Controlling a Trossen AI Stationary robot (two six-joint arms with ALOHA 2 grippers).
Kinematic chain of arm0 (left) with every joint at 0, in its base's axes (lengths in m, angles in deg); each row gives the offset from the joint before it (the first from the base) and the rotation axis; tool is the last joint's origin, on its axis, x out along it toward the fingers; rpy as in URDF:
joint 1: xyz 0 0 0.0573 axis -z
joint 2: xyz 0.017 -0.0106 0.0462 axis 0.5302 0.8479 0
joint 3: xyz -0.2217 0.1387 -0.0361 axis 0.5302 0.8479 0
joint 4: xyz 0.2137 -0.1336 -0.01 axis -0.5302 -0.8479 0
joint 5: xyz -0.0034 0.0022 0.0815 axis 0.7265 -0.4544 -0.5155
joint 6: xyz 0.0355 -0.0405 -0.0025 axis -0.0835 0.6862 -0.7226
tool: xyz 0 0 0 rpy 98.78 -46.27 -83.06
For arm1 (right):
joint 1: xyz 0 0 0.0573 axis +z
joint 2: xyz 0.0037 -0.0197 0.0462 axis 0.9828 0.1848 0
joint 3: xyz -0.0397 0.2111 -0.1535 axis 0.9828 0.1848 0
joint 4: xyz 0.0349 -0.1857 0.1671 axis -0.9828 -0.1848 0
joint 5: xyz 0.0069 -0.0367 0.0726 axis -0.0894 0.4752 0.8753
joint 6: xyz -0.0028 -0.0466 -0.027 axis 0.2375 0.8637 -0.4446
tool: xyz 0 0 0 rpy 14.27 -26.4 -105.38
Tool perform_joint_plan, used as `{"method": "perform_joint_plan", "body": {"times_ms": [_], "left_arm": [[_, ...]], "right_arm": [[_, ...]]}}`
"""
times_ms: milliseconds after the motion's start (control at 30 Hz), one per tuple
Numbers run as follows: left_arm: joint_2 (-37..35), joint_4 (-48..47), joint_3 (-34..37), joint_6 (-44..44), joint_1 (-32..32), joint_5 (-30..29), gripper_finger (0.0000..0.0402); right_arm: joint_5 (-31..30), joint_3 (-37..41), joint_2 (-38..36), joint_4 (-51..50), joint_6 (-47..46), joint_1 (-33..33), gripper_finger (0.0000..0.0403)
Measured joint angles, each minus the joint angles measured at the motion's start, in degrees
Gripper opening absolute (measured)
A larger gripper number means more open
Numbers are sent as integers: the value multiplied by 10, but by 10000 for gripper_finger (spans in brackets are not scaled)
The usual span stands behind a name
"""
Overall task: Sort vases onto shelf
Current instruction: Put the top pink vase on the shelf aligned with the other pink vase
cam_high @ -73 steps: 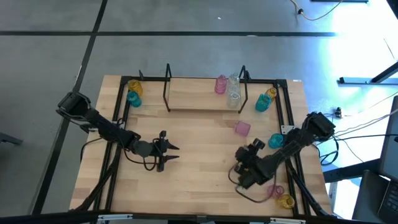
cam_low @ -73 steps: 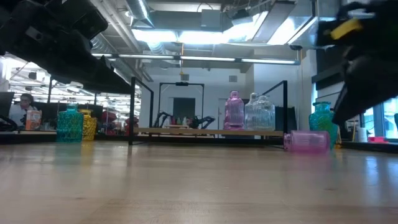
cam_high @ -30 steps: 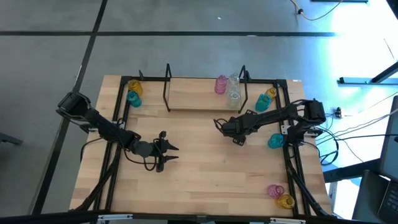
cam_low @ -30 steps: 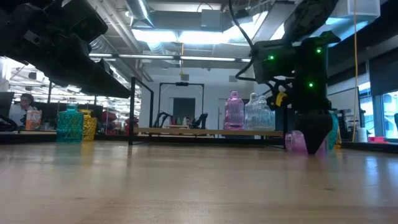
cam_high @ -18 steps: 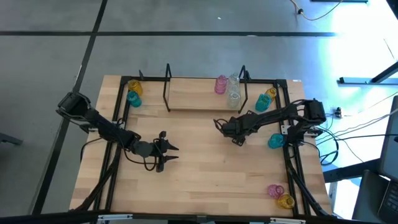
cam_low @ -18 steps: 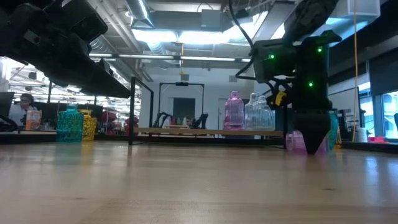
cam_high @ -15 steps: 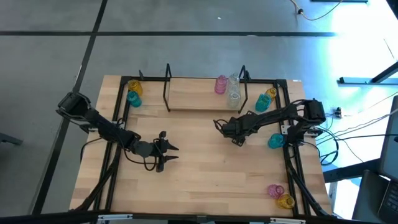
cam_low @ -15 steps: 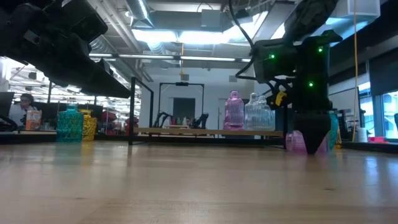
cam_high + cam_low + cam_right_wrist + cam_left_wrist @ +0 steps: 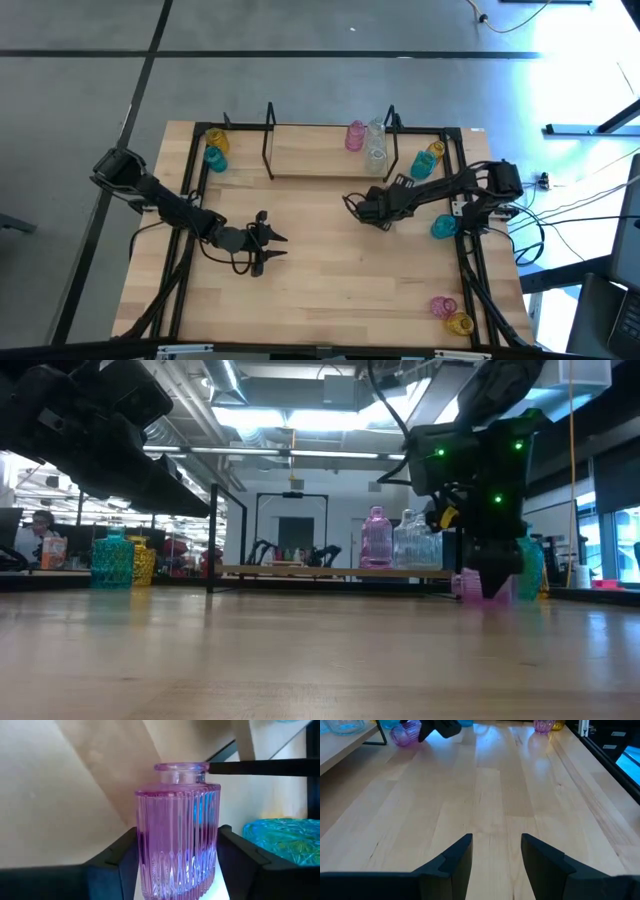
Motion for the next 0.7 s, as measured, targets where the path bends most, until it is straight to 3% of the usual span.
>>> {"method": "perform_joint_plan", "body": {"times_ms": [700], "left_arm": [[0, 0, 0, -1, 0, -4, 162]], "right_arm": [[15, -37, 0, 5, -16, 114, 198]]}}
